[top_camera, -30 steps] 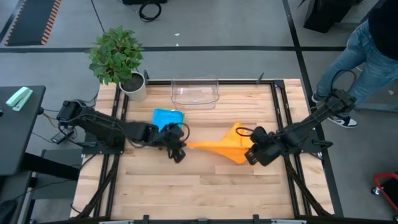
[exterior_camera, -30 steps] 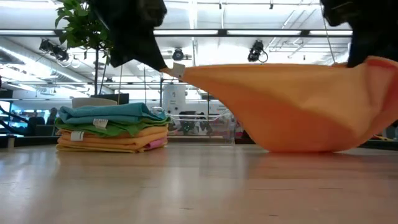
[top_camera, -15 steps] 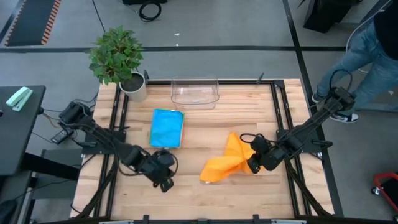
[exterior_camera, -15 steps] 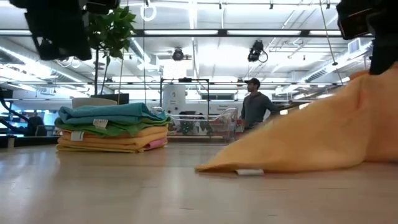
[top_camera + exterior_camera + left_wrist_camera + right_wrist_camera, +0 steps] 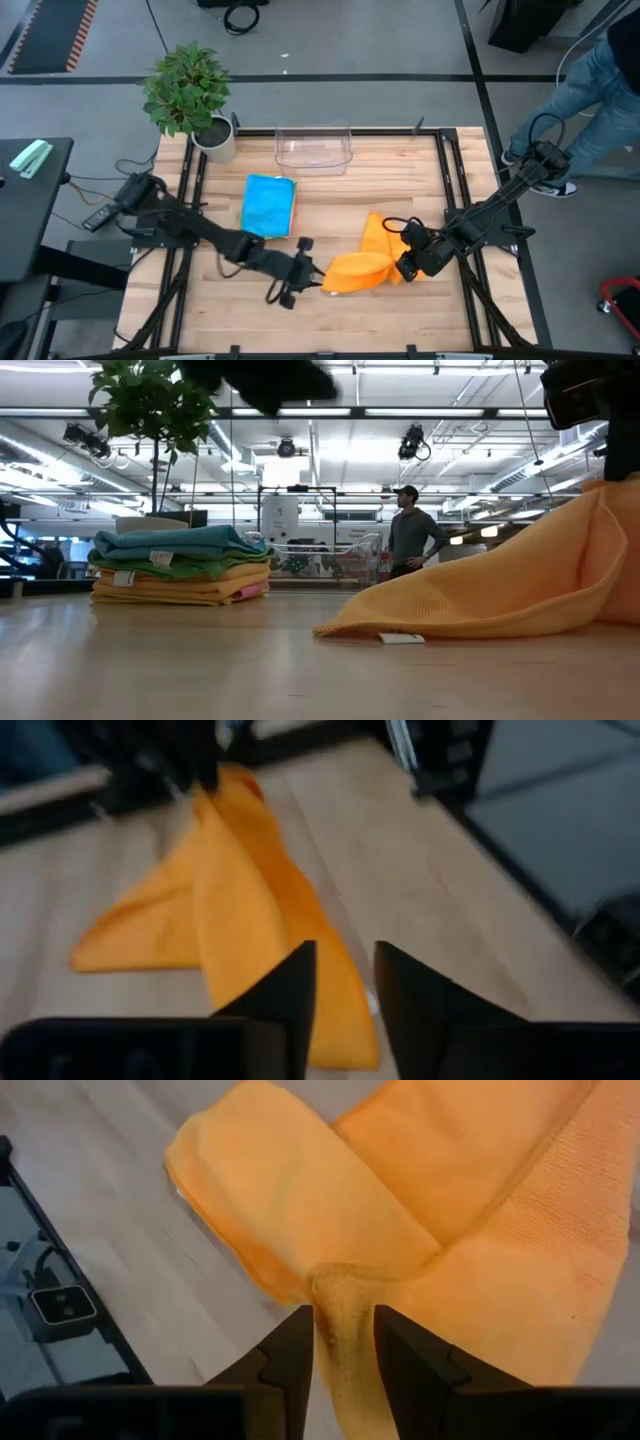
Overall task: Fold microfiber towels
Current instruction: Fold the orange microfiber cloth
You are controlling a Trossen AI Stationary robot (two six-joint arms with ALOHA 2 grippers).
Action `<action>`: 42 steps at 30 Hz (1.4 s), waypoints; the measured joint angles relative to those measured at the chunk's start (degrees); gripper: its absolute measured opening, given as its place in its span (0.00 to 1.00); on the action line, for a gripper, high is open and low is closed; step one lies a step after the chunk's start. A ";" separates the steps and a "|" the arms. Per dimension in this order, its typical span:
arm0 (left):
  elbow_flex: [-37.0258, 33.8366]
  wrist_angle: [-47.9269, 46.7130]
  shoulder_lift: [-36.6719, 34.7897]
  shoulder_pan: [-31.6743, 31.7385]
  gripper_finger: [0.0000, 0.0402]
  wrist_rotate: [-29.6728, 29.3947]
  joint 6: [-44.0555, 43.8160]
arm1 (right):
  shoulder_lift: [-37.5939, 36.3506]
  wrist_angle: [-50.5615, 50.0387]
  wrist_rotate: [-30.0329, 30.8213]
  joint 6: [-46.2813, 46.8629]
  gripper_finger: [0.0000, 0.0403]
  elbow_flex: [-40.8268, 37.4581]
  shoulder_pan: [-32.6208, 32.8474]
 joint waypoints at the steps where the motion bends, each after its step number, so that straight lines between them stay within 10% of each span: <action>1: -0.04 0.16 1.43 1.11 0.31 2.49 0.57 | -0.03 0.03 -0.01 -0.03 0.29 0.00 0.02; 10: -0.17 2.69 11.79 1.50 0.53 12.56 8.09 | -0.03 -0.28 0.02 -1.07 0.29 0.00 -0.26; 29: 1.31 5.65 21.02 6.55 0.44 16.95 -0.23 | -0.03 -0.33 0.02 -1.07 0.29 0.04 -1.44; 38: 6.11 -3.63 21.34 6.36 0.05 15.42 -0.46 | -0.05 -0.34 -1.10 -1.49 0.29 0.04 -1.99; 42: 8.72 -9.17 21.34 6.01 0.04 15.44 -0.24 | -0.60 -0.35 -1.88 -3.16 0.29 0.29 -1.97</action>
